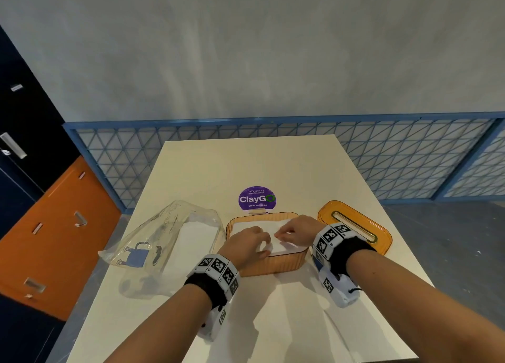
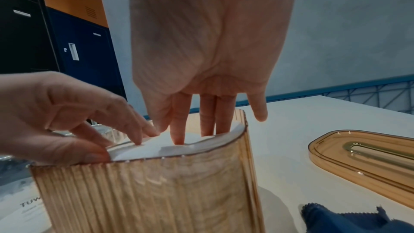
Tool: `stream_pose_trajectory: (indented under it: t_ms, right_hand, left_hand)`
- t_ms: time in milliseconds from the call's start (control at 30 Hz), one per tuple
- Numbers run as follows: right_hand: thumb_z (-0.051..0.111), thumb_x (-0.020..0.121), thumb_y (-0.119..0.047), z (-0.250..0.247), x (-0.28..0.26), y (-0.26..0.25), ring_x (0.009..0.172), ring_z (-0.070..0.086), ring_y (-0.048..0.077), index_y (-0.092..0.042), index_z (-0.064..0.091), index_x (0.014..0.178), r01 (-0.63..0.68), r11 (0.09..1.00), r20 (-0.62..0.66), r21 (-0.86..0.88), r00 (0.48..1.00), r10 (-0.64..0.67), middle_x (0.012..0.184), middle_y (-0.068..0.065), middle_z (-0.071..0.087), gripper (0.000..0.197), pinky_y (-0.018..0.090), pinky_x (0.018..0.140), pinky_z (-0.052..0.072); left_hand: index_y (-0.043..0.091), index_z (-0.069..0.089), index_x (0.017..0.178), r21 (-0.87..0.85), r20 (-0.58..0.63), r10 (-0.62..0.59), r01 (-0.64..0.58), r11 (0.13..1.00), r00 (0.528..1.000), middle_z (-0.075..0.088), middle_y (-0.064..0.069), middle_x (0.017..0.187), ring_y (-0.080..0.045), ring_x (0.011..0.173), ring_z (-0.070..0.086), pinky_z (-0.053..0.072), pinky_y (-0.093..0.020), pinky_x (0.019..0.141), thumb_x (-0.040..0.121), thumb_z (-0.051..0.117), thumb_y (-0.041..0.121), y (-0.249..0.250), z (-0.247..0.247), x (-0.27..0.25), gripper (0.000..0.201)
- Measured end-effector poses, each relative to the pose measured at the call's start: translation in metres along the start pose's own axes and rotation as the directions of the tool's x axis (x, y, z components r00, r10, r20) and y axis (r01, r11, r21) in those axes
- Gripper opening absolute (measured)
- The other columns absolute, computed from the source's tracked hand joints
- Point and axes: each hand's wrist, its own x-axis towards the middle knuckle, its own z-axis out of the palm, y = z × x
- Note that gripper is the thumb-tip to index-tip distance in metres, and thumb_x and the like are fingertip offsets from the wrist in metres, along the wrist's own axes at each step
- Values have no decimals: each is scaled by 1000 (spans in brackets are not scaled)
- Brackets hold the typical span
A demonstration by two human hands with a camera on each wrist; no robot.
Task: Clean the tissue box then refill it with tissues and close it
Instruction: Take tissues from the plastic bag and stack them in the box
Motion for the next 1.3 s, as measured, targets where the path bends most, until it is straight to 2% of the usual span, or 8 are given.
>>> stream_pose_trajectory:
  t_ms: [333, 767, 867, 933, 1100, 1133, 1200, 1300]
  right_hand:
    - [58, 87, -44, -3, -5, 1, 131, 42, 19, -29, 48, 136, -6, 1000, 87, -15, 996, 7, 147, -1, 43, 52, 31, 106, 33]
    - [46, 97, -28, -3, -10, 11, 127, 48, 19, -17, 63, 123, 63, 979, -8, 192, 998, -63, 136, 2, 56, 32, 27, 104, 34]
    - [50, 95, -25, 2, -7, 13, 121, 52, 20, -15, 66, 116, 54, 975, -66, 217, 997, -40, 129, 2, 61, 28, 28, 102, 37]
    - [52, 94, -25, 4, -4, 14, 116, 55, 20, -13, 67, 110, 48, 975, -90, 217, 996, -29, 124, 3, 64, 25, 29, 98, 39]
    - [52, 93, -32, 7, -5, 10, 88, 51, 14, -14, 68, 104, 63, 986, -107, 157, 993, -46, 104, 4, 67, 26, 25, 76, 36]
    - [49, 94, -36, 8, -5, 8, 88, 51, 15, -15, 67, 104, 68, 991, -109, 116, 993, -55, 102, 4, 66, 29, 27, 77, 37]
    - [41, 97, -40, 11, -6, 2, 101, 55, 20, -20, 65, 107, 61, 998, -138, -2, 989, -60, 110, 2, 67, 33, 38, 93, 37]
    - [44, 96, -39, 17, -9, -7, 123, 49, 23, -28, 54, 120, 28, 990, -199, -136, 978, -55, 129, -1, 57, 28, 56, 111, 17]
  left_hand:
    - [13, 57, 117, 110, 9, -4, 3, 994, 1000, 60, -11, 110, -29, 101, 58, 45, -33, 79, 96, 45, 24, 7, -4, 11, 27]
    - [10, 65, 111, -33, -47, 27, -28, 999, 999, 69, -8, 109, -23, 99, 62, 45, -31, 86, 97, 44, 25, -5, -9, 13, 29]
    - [13, 62, 115, -36, -21, -7, 6, 999, 1000, 66, -6, 113, -22, 103, 59, 45, -32, 89, 95, 48, 37, -2, -9, 11, 33]
    - [13, 60, 115, -13, -12, -10, 10, 1000, 1000, 64, -7, 113, -24, 104, 58, 45, -33, 88, 95, 49, 33, 0, -8, 10, 31]
    - [10, 61, 111, -31, -45, -22, 21, 999, 999, 63, -8, 109, -23, 100, 58, 45, -32, 83, 97, 44, 29, 0, -3, 6, 29]
    - [9, 62, 110, -46, -49, -21, 19, 999, 999, 62, -8, 109, -23, 101, 58, 44, -32, 83, 98, 43, 30, -1, -2, 4, 30]
    - [8, 63, 109, -65, -72, -21, 16, 998, 997, 59, -8, 117, -23, 112, 54, 42, -32, 89, 98, 44, 27, -6, 4, -1, 29]
    - [15, 64, 108, 5, -260, -165, 172, 985, 952, 51, -5, 135, -25, 131, 40, 36, -41, 99, 94, 52, 26, -17, 14, -14, 22]
